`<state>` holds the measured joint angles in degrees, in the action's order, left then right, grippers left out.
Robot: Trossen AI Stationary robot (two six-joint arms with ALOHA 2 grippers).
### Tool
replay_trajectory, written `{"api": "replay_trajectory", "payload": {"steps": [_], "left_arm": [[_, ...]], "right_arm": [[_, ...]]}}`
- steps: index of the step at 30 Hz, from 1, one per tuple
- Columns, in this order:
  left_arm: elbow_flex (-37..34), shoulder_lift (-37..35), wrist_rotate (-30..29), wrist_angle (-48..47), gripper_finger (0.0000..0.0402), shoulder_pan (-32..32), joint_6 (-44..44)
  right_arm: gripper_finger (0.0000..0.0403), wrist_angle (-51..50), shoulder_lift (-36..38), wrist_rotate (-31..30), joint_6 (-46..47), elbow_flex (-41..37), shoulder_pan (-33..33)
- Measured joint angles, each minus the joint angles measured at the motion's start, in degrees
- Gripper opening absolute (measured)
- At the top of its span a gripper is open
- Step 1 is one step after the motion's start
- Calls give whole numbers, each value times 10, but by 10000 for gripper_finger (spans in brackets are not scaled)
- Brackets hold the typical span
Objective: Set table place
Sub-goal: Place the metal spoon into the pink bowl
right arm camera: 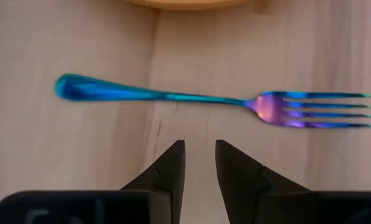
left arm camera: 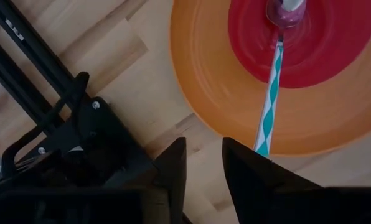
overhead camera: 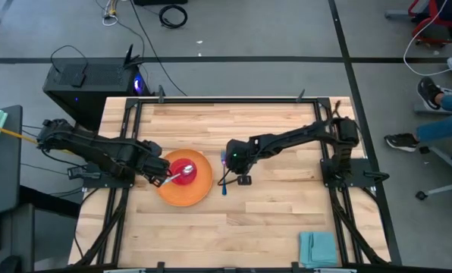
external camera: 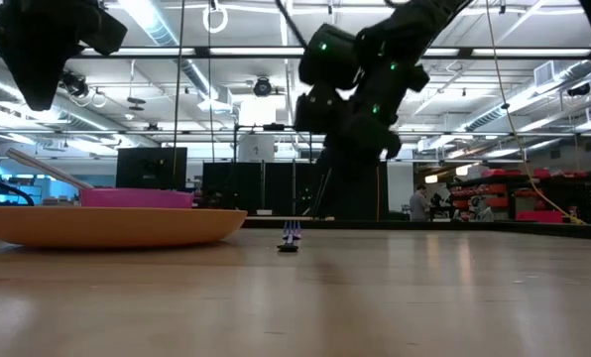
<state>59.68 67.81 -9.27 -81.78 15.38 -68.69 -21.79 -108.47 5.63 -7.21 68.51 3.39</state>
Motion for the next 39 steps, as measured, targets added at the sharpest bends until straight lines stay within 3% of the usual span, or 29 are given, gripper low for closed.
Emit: {"api": "replay_trajectory", "payload": {"steps": [39], "left_arm": [[0,1,-8,22,116,0,10]], "right_arm": [[95,147,-57,-7,26,-31,0]]}}
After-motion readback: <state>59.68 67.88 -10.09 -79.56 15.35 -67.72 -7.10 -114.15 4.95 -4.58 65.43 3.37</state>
